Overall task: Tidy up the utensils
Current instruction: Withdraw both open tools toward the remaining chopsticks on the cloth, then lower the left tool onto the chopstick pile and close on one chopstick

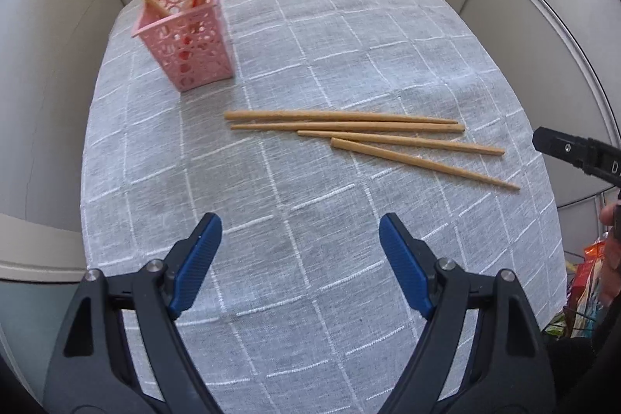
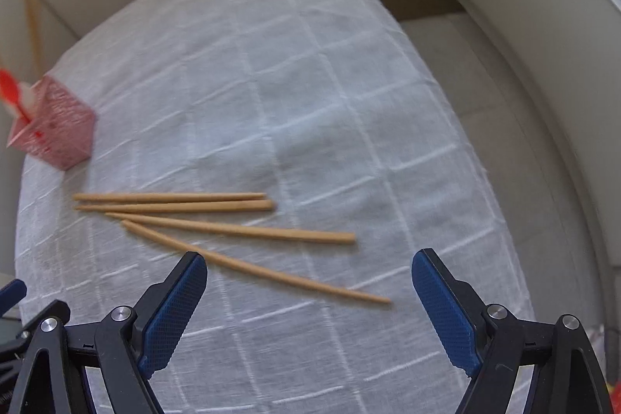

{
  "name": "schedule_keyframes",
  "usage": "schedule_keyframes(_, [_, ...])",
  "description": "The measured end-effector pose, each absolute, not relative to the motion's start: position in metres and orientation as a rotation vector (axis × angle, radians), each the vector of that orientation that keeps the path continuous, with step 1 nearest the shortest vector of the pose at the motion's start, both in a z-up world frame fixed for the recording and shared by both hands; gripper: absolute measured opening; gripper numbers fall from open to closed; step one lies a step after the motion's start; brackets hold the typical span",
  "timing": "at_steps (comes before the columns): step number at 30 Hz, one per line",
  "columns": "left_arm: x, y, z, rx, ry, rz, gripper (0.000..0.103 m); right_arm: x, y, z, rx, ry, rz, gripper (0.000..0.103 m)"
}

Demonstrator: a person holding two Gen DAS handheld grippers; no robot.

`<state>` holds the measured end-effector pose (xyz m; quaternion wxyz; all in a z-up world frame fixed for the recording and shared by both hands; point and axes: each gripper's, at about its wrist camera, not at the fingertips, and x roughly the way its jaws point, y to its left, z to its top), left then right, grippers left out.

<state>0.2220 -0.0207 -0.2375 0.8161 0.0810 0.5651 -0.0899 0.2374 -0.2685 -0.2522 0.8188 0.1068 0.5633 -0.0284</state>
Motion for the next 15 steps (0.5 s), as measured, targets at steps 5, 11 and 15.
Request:
schedule_keyframes(5, [0.240, -0.058, -0.251, 0.313, 1.144, -0.286, 0.078, 0.240, -0.290, -0.261, 0.308, 1.242, -0.050, 0.090])
schedule_keyframes(11, [0.269, -0.090, -0.273, 0.474, 1.106, -0.361, 0.048, 0.242, -0.304, -0.262, 0.326, 1.254, -0.057, 0.089])
schedule_keyframes(15, [0.290, -0.099, -0.285, 0.523, 1.098, -0.413, 0.044, 0.246, -0.312, -0.266, 0.369, 1.265, -0.068, 0.089])
